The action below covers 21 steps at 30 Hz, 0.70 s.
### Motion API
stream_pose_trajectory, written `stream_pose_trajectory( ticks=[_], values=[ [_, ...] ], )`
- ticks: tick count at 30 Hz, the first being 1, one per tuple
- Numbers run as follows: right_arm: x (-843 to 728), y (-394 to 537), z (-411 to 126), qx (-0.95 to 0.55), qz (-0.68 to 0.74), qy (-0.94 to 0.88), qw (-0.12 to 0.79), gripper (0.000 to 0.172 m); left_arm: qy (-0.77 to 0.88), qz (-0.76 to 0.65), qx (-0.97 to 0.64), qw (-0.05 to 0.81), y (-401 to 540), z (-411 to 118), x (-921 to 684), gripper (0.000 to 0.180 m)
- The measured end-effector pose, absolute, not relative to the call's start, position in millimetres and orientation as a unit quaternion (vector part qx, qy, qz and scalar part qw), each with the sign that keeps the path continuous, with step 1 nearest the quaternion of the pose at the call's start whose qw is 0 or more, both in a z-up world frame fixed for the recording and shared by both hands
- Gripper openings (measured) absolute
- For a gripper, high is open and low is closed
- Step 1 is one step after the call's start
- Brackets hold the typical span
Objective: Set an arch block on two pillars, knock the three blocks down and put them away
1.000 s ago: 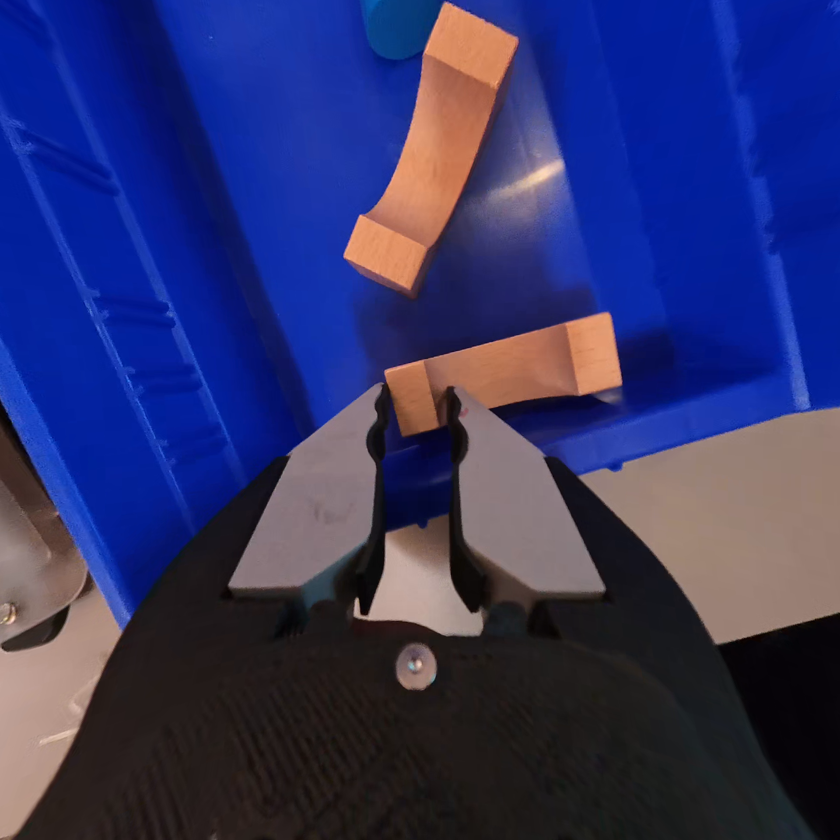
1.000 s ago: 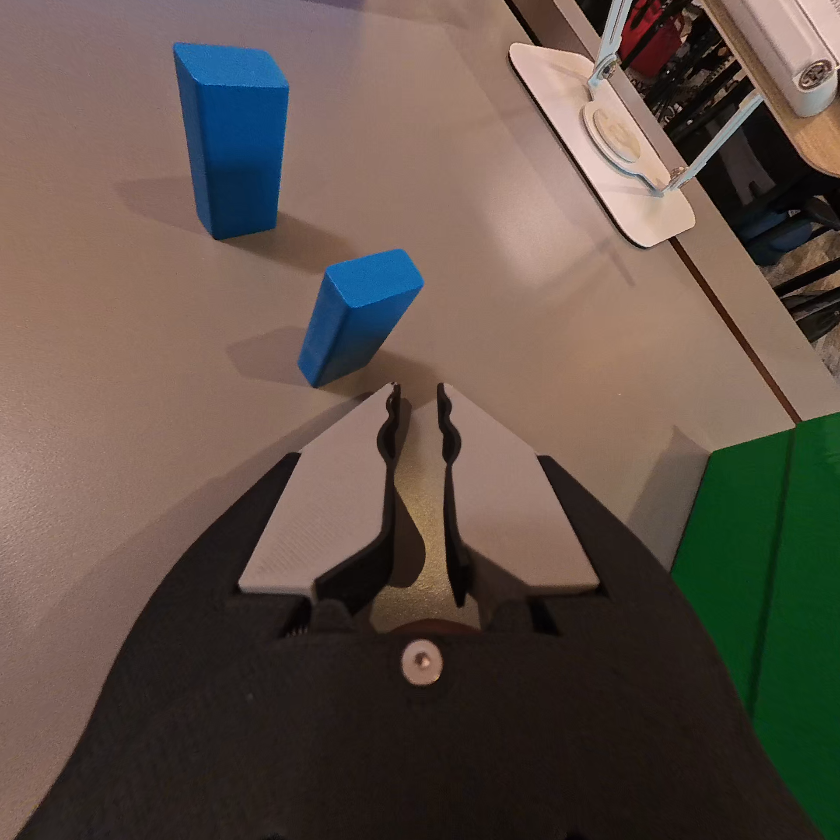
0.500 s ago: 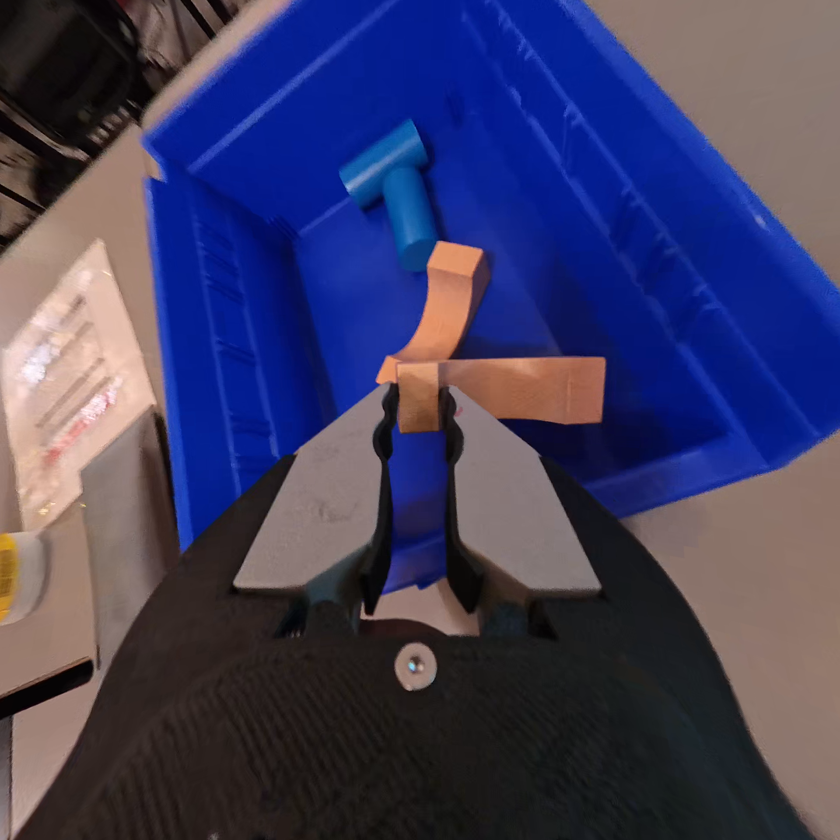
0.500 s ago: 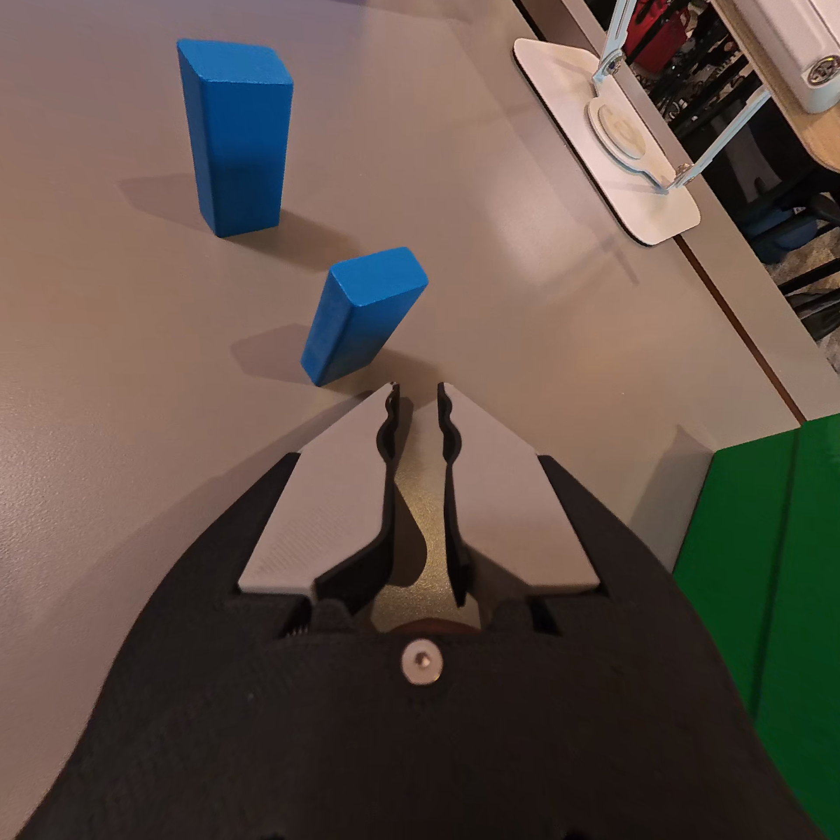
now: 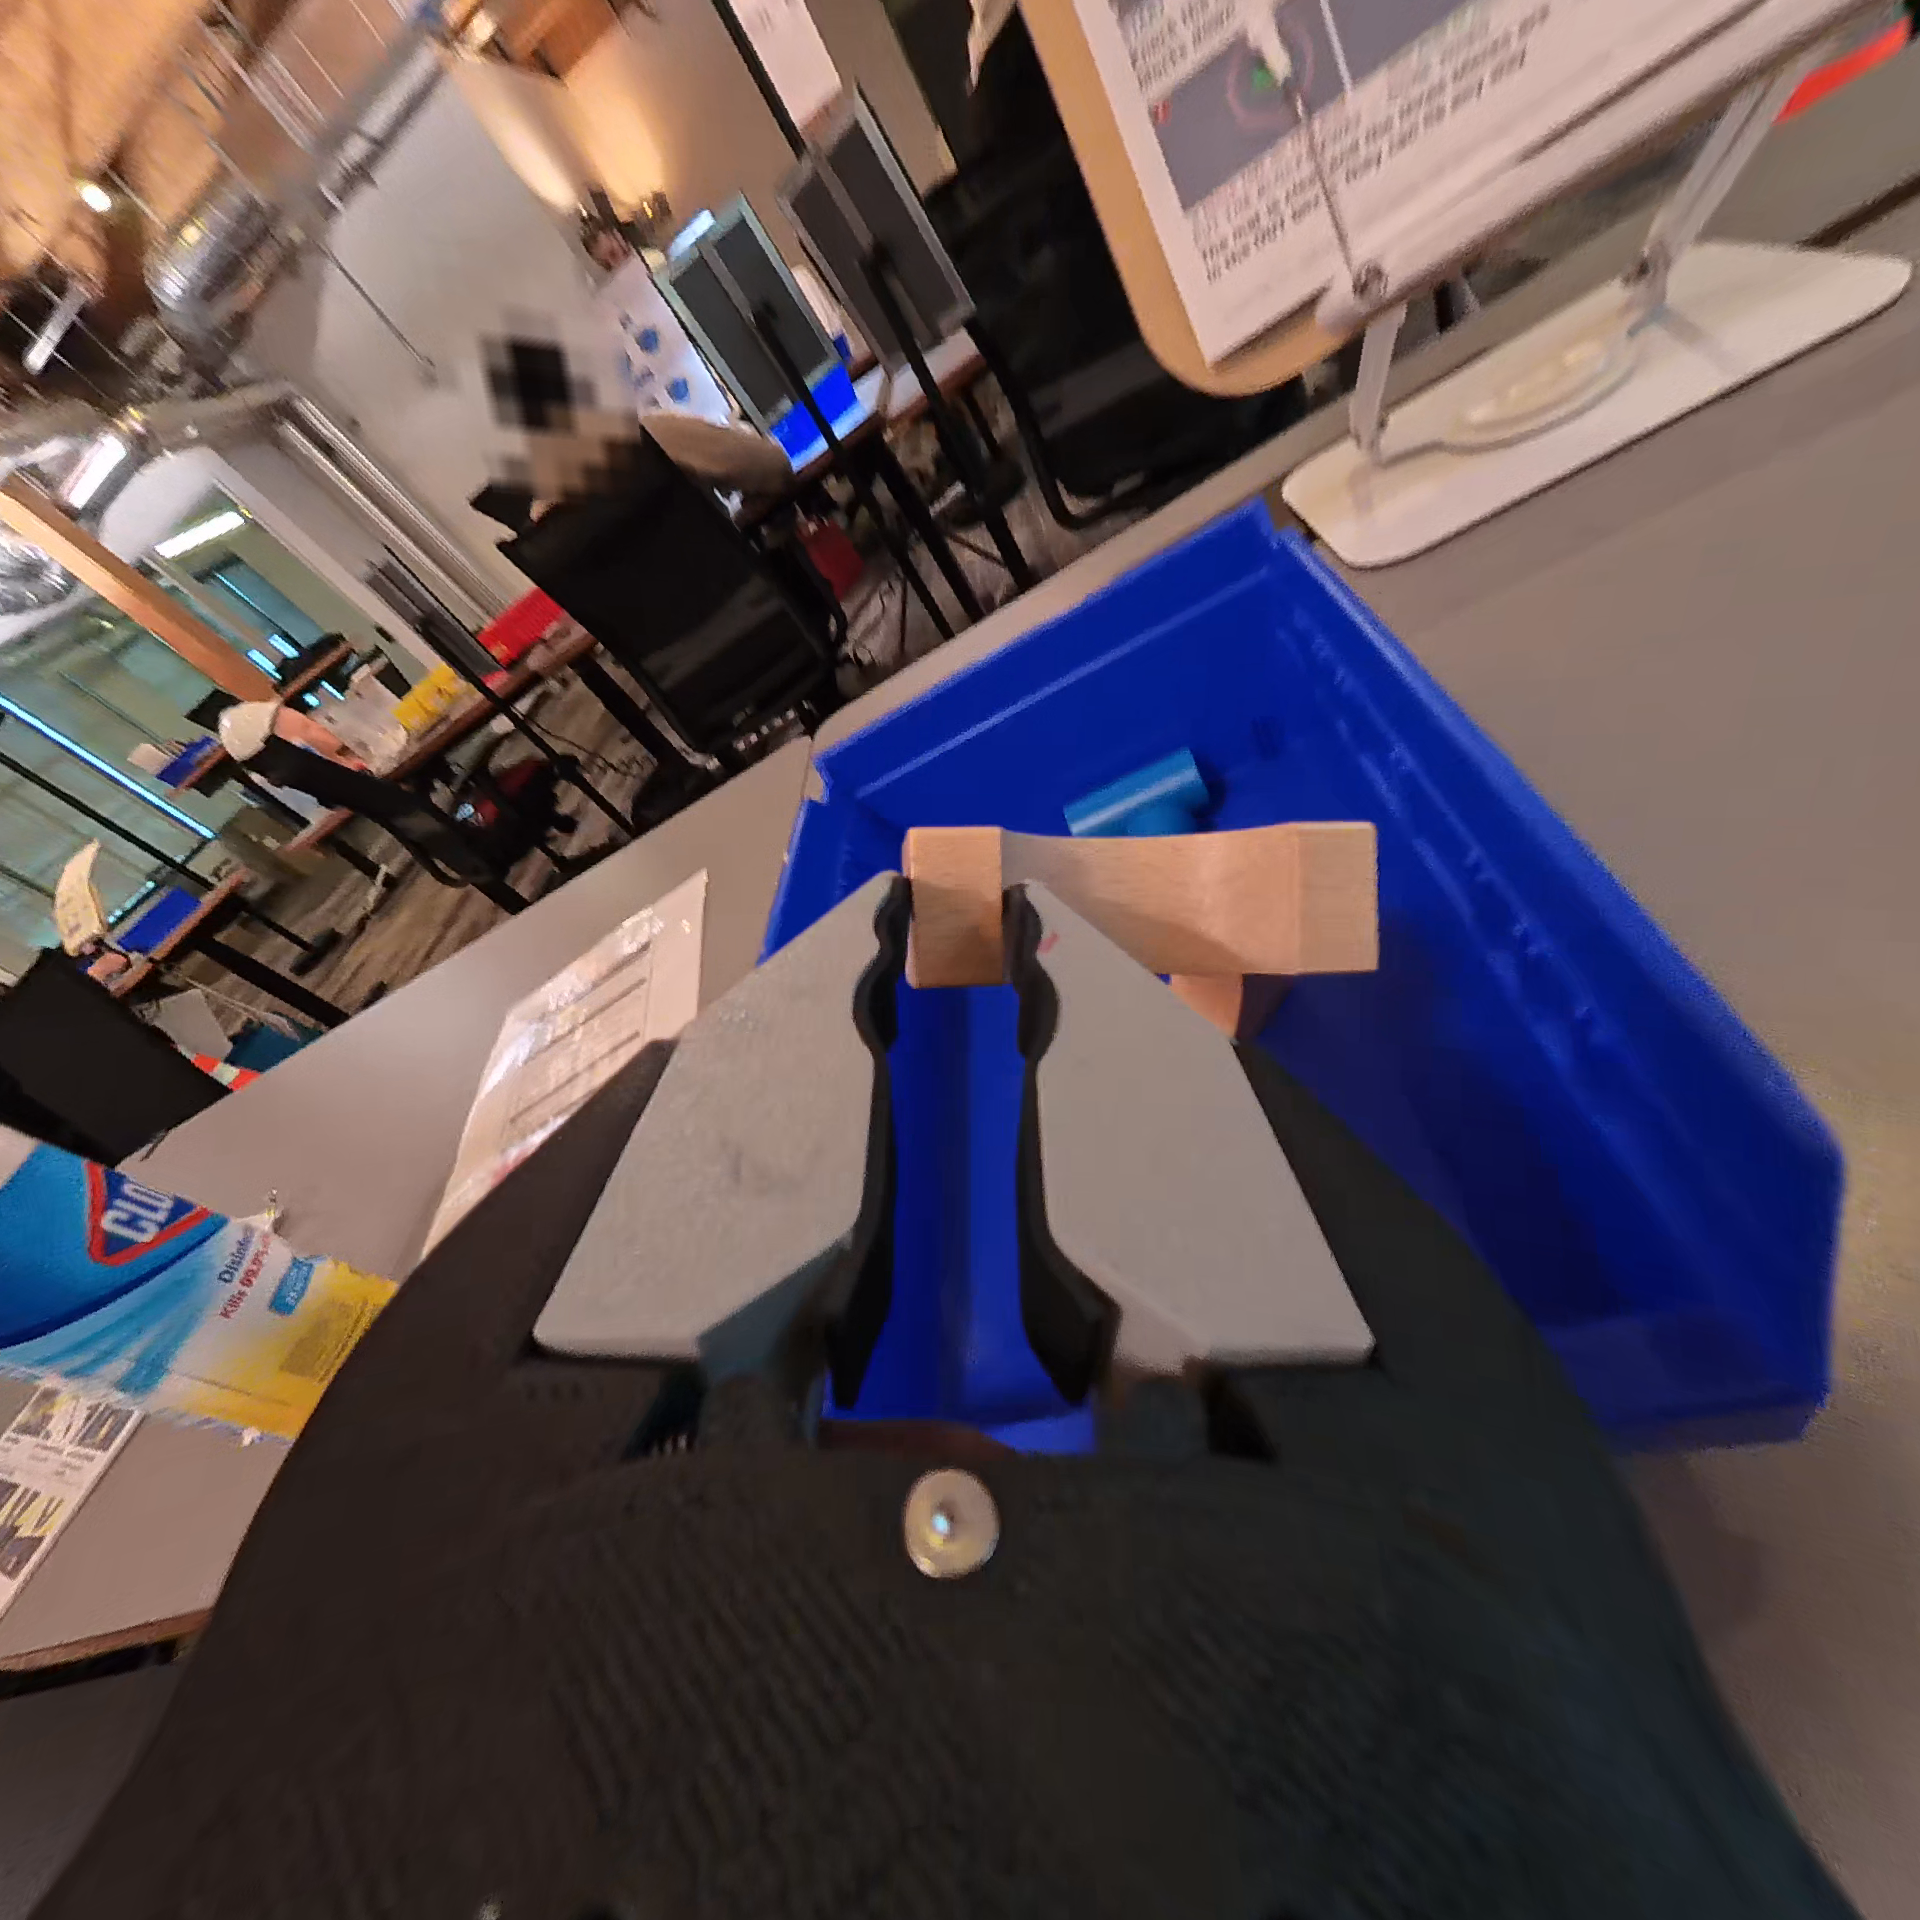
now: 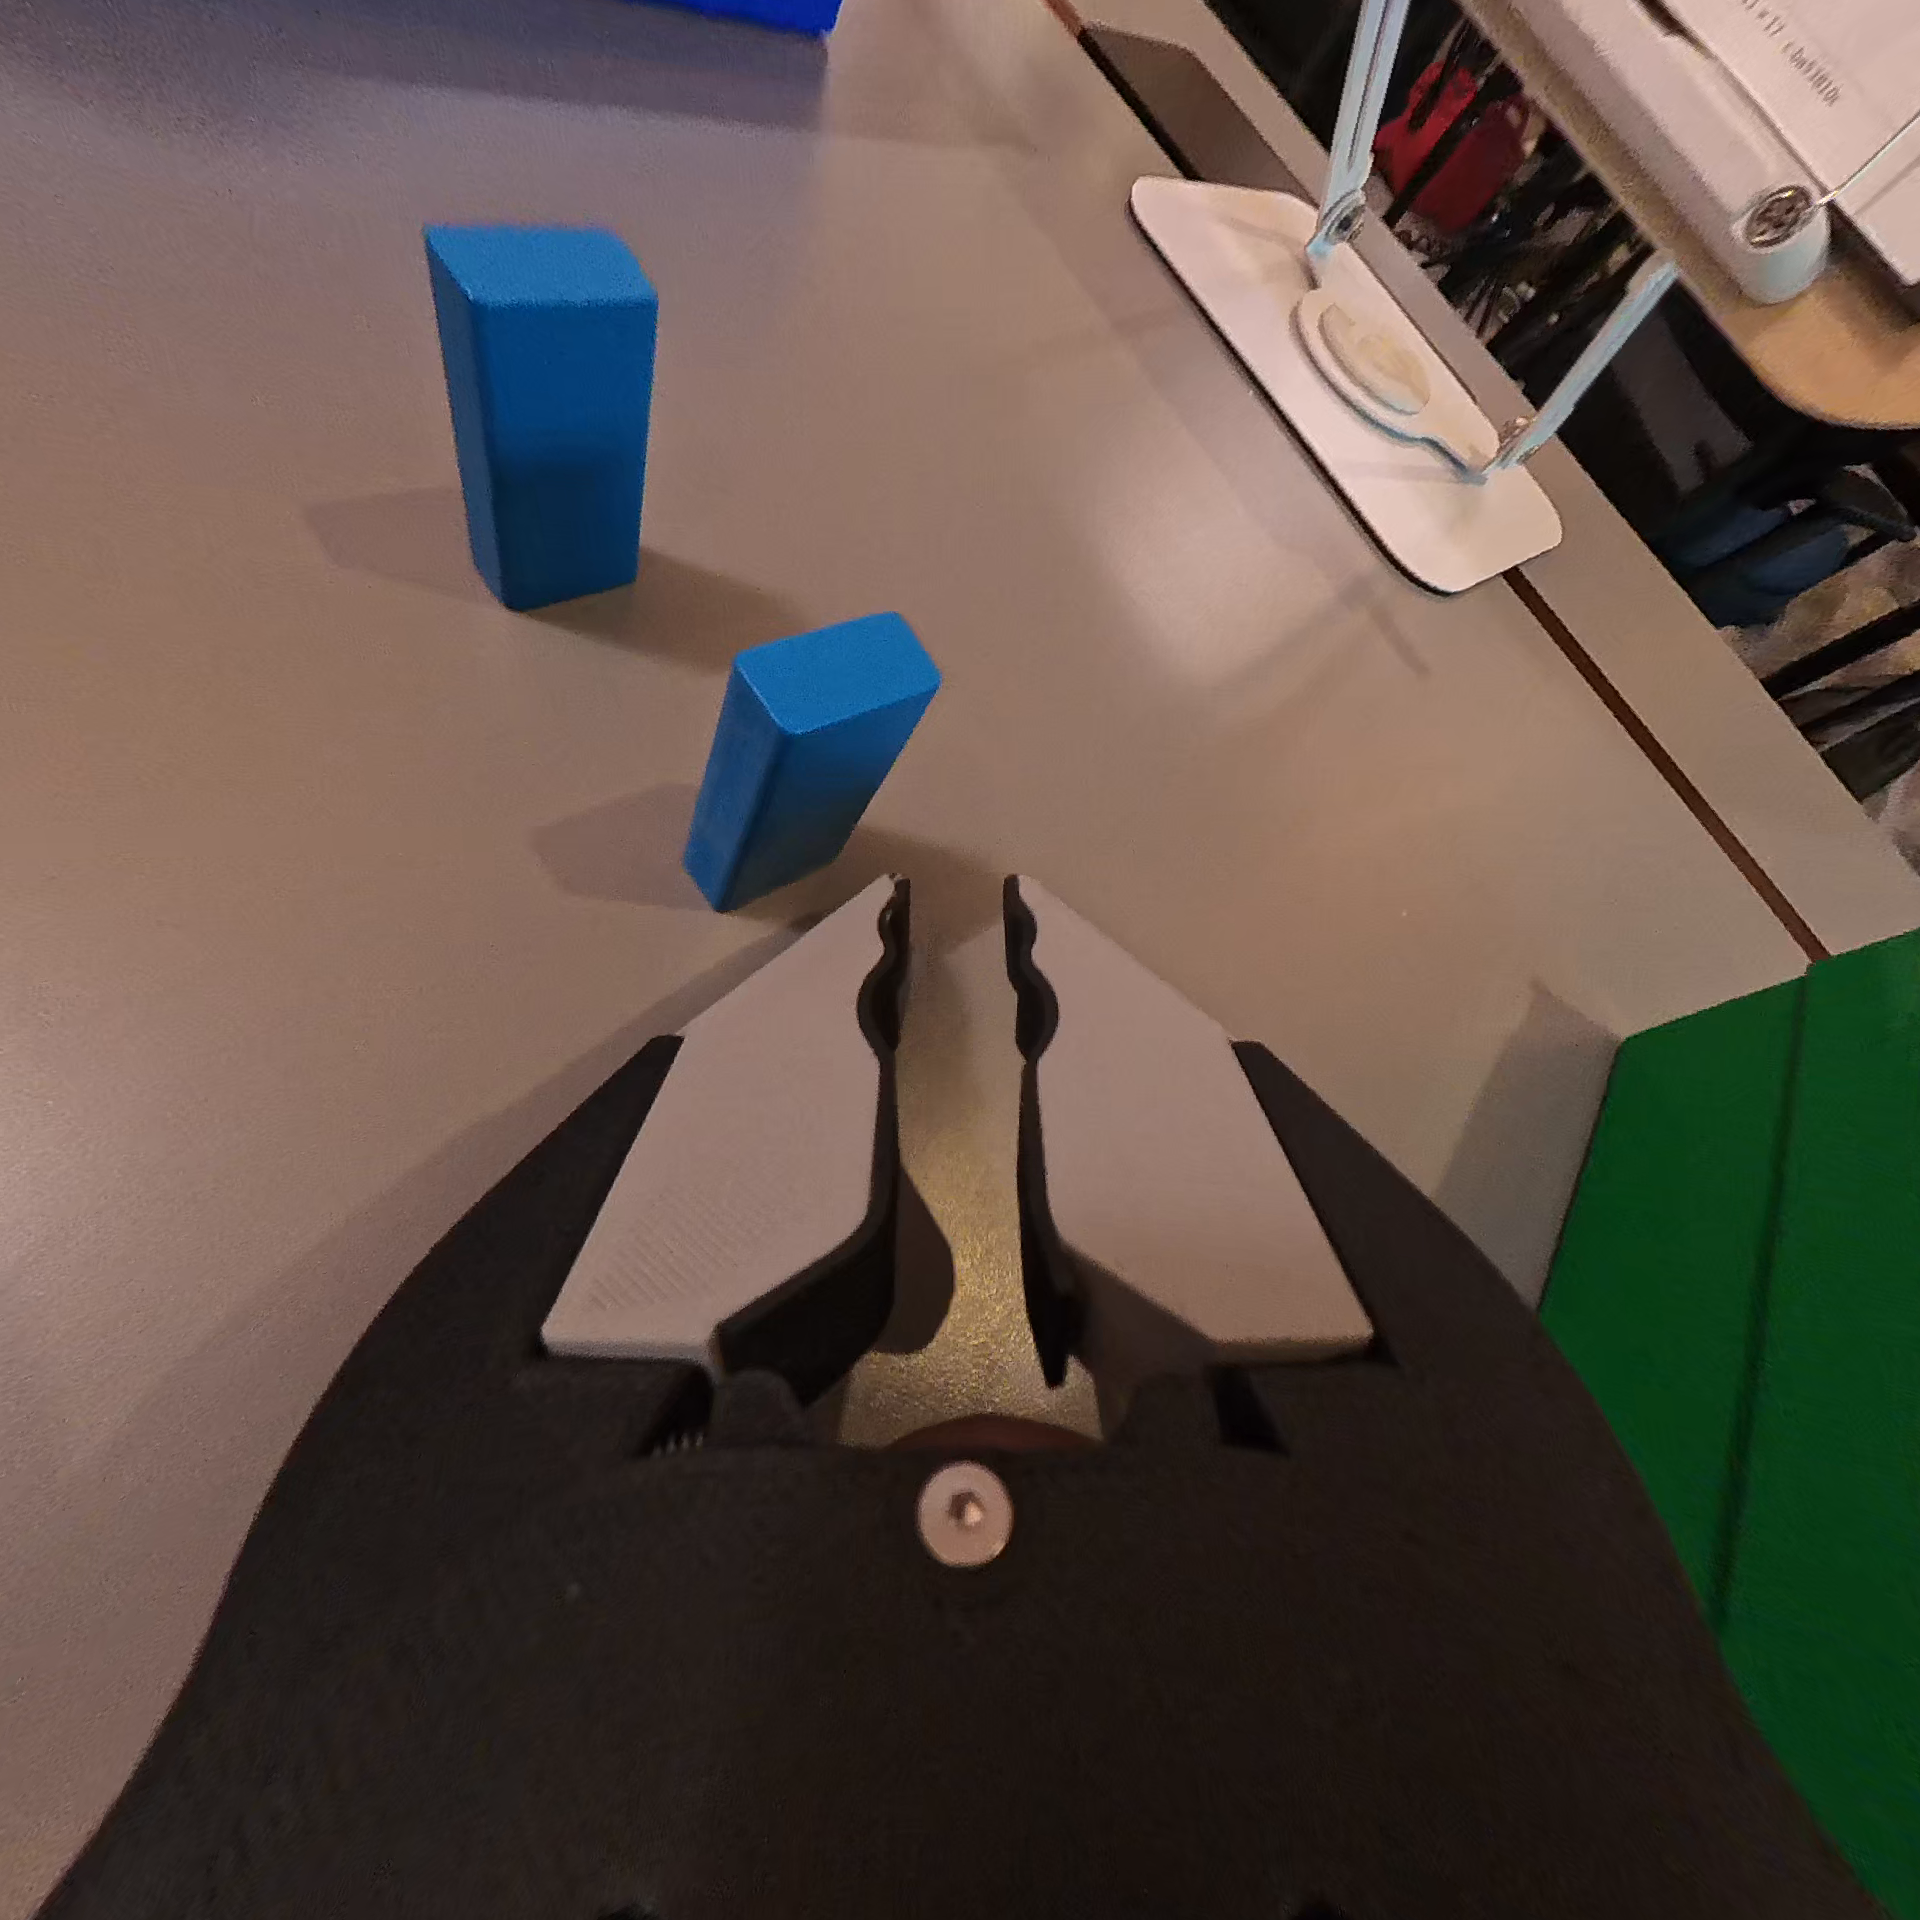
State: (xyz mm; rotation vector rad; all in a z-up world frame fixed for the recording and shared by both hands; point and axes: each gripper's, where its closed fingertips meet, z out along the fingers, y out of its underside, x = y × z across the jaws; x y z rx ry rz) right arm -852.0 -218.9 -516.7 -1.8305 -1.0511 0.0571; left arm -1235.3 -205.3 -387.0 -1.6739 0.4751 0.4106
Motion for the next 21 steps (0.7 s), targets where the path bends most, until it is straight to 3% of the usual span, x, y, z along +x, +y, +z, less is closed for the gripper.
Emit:
stream_pose_trajectory(
  ticks=[13,21],
  values=[
    [-858.4,-242.1,-446.9,-0.679,0.126,-0.388,0.61,0.016,0.256,0.116,-0.646,0.71,-251.7,-323.6,-1158.6,0.016],
    [-920.2,-303.5,-408.6,-0.624,0.35,-0.41,0.565,0.014,0.317,0.104,-0.602,0.725,-266.5,-320.2,-1100.0,0.016]
  ],
)
